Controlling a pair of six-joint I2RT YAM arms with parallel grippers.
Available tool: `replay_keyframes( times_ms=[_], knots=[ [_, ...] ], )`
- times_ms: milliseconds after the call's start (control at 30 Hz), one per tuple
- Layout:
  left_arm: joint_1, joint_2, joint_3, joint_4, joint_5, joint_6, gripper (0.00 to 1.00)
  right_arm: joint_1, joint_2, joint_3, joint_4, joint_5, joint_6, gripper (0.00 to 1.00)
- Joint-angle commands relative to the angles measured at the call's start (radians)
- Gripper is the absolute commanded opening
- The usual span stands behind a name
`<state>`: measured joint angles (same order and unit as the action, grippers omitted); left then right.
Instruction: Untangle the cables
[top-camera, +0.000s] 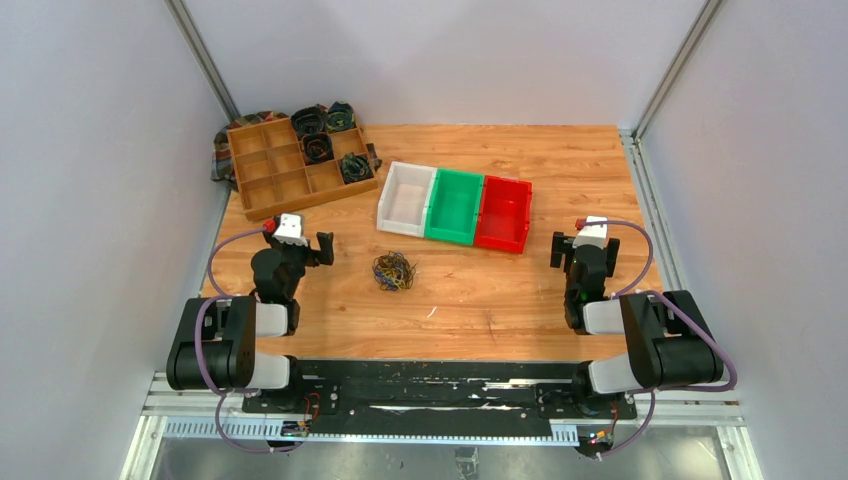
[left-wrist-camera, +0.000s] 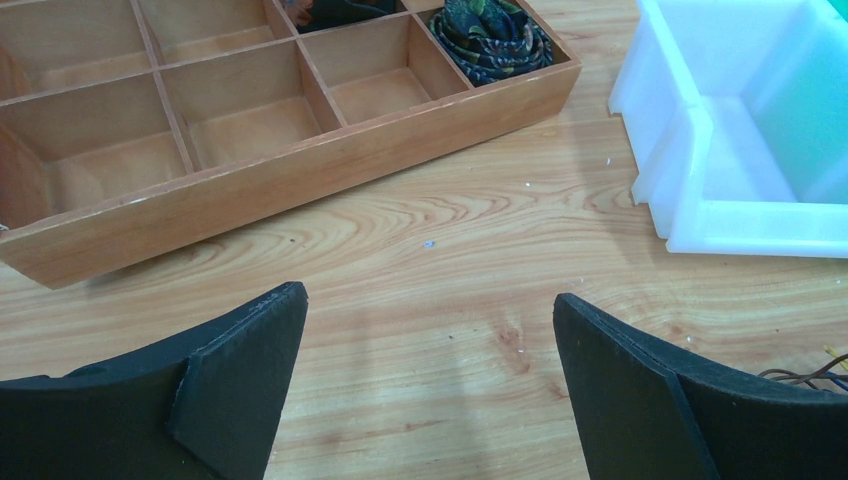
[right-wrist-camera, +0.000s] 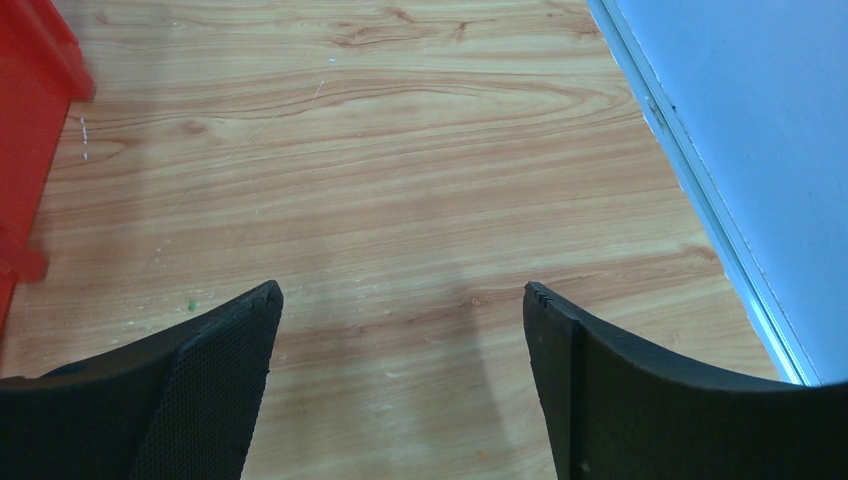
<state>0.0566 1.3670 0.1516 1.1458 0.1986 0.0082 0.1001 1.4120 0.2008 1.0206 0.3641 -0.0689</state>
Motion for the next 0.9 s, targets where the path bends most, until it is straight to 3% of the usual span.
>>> replay_keyframes(
  times_ms=[0,167,300,433,600,667,700,867],
  knots=[
    [-0.003,0.009,0.012,0.010,-0.001,0.011,0.98,-0.019,0.000,0.011,0.032,-0.007,0.005,0.89],
    [-0.003,-0.022,0.004,0.012,0.027,0.021,0.98,-0.040,-0.044,0.010,0.027,-0.037,0.006,0.89],
    [0.013,-0.137,0.073,-0.225,0.014,0.000,0.98,-0.039,-0.198,0.170,-0.412,0.134,0.097,0.89],
    [0.014,-0.203,0.253,-0.600,0.078,0.066,0.98,-0.042,-0.289,0.296,-0.677,0.121,0.224,0.90],
    [0.015,-0.249,0.397,-0.927,0.222,0.145,0.98,-0.065,-0.435,0.283,-0.688,-0.007,0.414,0.90],
    [0.015,-0.259,0.445,-1.038,0.296,0.170,0.98,-0.093,-0.475,0.316,-0.857,0.019,0.668,0.90],
    [0.013,-0.261,0.462,-1.081,0.327,0.176,0.98,-0.111,-0.489,0.327,-0.927,0.010,0.745,0.99],
    [-0.044,-0.208,0.573,-1.330,0.389,0.244,0.98,-0.168,-0.446,0.353,-0.949,-0.334,0.720,0.99]
  ],
)
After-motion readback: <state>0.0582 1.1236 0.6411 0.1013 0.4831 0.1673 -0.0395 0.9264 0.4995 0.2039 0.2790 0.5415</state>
